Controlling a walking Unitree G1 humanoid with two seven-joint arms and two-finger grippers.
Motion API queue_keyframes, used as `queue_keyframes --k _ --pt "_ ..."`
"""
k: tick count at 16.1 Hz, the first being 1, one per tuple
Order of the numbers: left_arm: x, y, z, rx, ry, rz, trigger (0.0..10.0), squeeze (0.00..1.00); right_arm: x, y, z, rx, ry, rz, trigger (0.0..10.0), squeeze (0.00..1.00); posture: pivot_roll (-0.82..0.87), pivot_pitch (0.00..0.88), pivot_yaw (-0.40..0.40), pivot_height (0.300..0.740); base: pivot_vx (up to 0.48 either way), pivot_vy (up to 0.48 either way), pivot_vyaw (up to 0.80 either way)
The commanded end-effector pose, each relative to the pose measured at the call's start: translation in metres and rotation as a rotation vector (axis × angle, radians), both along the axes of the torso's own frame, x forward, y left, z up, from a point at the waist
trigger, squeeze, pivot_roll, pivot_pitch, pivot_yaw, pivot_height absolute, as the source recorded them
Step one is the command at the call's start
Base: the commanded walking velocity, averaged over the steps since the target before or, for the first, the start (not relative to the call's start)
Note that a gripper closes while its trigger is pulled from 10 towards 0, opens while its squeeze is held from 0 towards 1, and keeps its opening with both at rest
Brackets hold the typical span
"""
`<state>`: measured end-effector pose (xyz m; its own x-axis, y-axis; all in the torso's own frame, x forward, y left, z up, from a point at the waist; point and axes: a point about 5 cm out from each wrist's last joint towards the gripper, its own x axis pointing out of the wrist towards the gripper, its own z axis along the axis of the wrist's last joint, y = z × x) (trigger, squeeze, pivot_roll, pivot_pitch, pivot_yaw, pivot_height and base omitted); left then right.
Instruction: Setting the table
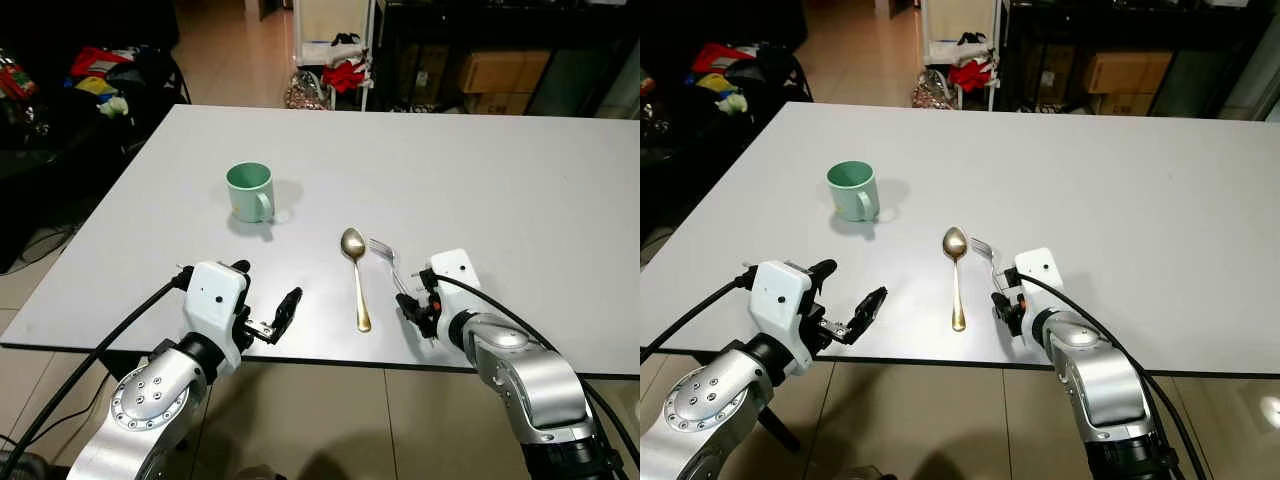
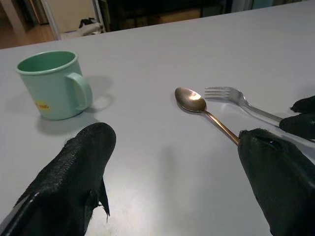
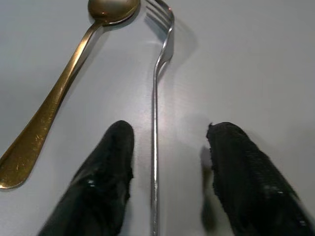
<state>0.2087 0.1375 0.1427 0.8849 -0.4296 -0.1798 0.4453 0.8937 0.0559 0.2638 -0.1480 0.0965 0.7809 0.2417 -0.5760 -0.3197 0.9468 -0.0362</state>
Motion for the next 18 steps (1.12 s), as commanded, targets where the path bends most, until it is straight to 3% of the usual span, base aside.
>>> queue_keyframes --k 1,5,7,8,9,15,18 --pt "0.0 0.001 0.005 0.009 -0.014 -0.011 10.0 0.0 -0.001 0.001 0.005 0.018 -0.012 0.012 0.0 0.0 0.06 0.0 0.031 0.74 0.0 0.0 0.0" --pt "-0.005 -0.001 0.004 0.005 0.013 -0.081 10.0 0.0 -0.002 0.003 0.006 0.037 -0.006 0.032 0.0 0.0 0.07 0.0 0.032 0.74 0.0 0.0 0.0" --pt "-0.013 0.0 0.005 -0.02 0.058 -0.198 10.0 0.0 -0.004 0.003 0.005 0.04 0.009 0.042 0.0 0.0 0.07 0.0 0.028 0.74 0.0 0.0 0.0" --pt "-0.021 0.002 0.005 -0.009 0.105 -0.319 10.0 0.0 -0.005 0.003 0.004 0.04 0.021 0.047 0.0 0.0 0.07 0.0 0.027 0.74 0.0 0.0 0.0" --pt "-0.022 0.003 0.005 0.006 0.108 -0.343 10.0 0.0 -0.005 0.003 0.003 0.04 0.023 0.048 0.0 0.0 0.07 0.0 0.027 0.74 0.0 0.0 0.0" --pt "-0.014 0.004 0.008 0.024 0.101 -0.353 10.0 0.0 -0.006 0.0 -0.004 0.039 0.048 0.033 0.0 0.0 0.07 0.0 0.033 0.74 0.0 0.0 0.0" --pt "-0.017 0.006 0.008 0.028 0.105 -0.361 10.0 0.0 -0.005 0.001 -0.004 0.046 0.046 0.027 0.0 0.0 0.07 0.0 0.033 0.74 0.0 0.0 0.0"
